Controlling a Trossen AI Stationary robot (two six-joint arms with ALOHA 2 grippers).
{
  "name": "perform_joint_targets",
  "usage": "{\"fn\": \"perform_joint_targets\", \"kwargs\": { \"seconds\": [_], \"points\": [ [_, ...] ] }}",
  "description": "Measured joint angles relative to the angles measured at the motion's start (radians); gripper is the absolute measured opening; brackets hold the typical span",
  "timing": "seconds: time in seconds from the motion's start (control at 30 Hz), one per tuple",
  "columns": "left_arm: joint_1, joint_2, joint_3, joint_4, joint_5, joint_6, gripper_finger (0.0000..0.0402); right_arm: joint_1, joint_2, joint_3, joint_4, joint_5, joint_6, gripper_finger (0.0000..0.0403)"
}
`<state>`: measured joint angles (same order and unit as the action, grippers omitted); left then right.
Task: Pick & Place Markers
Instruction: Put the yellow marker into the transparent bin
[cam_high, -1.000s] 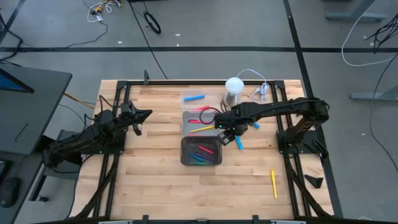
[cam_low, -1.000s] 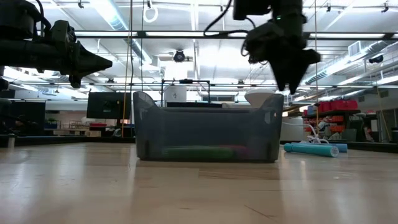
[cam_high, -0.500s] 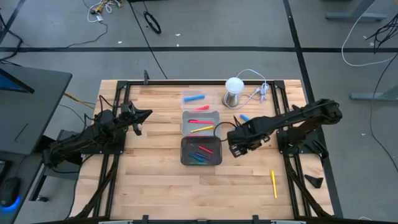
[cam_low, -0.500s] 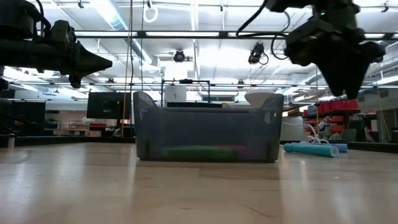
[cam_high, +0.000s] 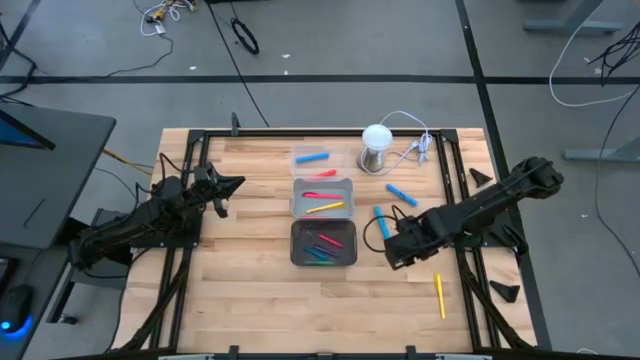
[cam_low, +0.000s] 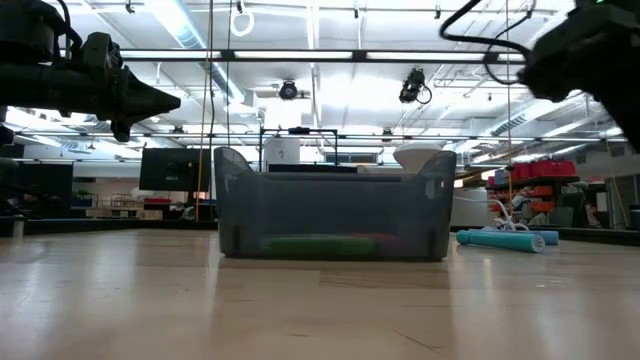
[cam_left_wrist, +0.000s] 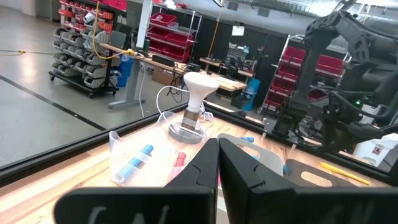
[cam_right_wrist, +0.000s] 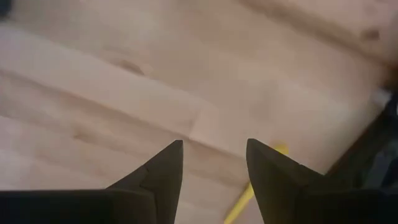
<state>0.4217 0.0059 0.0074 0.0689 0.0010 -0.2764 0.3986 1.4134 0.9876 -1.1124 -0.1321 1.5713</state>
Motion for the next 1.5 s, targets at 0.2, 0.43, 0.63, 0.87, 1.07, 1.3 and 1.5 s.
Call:
{"fn": "perform_joint_targets", "kwargs": {
  "seconds": [0.2,0.43,0.63,0.87,1.07,1.3,1.5],
  "points": [
    [0.000,0.000,0.000,0.000,0.000,0.000,0.0014,0.083,-0.051,-0.042,0.001,-0.036,0.127,0.0178],
    [0.000,0.000,0.000,0.000,0.000,0.000,0.0014,0.199,-0.079,-0.091,0.033,-0.076,0.308,0.0178],
    [0.000,0.000,0.000,0.000,0.000,0.000,0.0014,0.286,-0.085,-0.135,0.094,-0.111,0.428,0.0178],
    [0.000,0.000,0.000,0.000,0.000,0.000,0.0014,0.365,-0.085,-0.172,0.191,-0.126,0.514,0.0178],
    [0.000,0.000,0.000,0.000,0.000,0.000,0.0014,0.419,-0.085,-0.208,0.241,-0.132,0.571,0.0178],
    [0.000,0.000,0.000,0.000,0.000,0.000,0.0014,0.430,-0.071,-0.263,0.301,-0.158,0.593,0.0178],
    [0.000,0.000,0.000,0.000,0.000,0.000,0.0014,0.429,-0.019,-0.318,0.395,-0.228,0.581,0.0178]
  ]
}}
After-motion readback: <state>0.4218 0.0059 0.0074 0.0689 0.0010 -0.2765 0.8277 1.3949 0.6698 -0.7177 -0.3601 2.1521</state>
